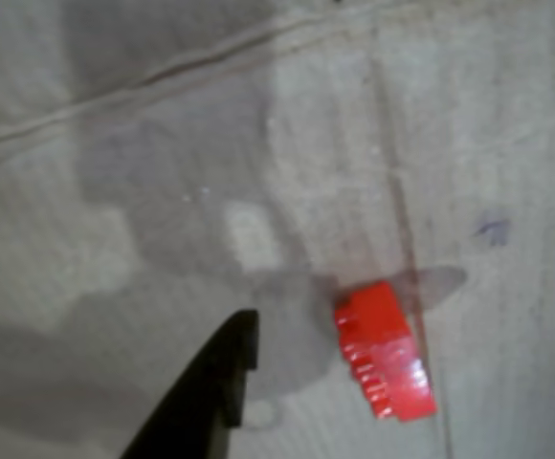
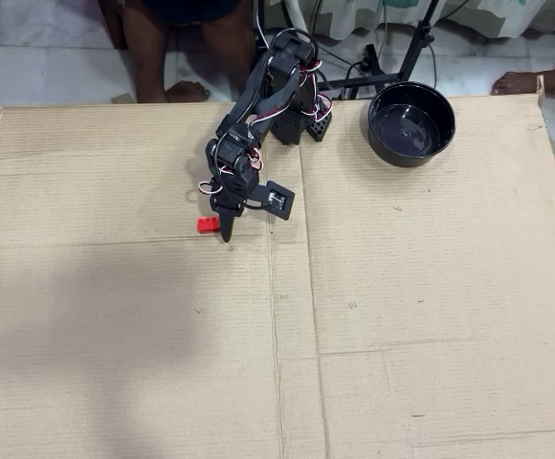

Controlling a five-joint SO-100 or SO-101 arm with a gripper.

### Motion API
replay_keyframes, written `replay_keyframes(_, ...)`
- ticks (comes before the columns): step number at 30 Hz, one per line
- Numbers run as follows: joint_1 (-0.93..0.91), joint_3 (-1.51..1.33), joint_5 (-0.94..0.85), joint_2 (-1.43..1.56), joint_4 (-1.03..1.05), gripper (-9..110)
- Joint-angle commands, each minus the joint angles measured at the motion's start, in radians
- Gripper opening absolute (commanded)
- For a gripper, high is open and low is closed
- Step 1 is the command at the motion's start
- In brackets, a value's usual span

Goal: Grasp a lego block and put it in the bin.

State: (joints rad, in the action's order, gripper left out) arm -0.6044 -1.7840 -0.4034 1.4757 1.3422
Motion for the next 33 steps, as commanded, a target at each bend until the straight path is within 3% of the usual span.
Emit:
replay_keyframes(1, 0.003, -0.014, 0.003, 0.048, -0.071, 36)
replay_keyframes(12, -0.058, -0.008, 0.003, -0.002, -0.253, 35)
replay_keyframes(18, -0.095, -0.025, 0.002, 0.000, -0.241, 35)
replay_keyframes(24, -0.110, -0.006, 0.003, 0.002, -0.072, 35)
replay_keyframes(33, -0.097, -0.020, 0.003, -0.029, -0.149, 36)
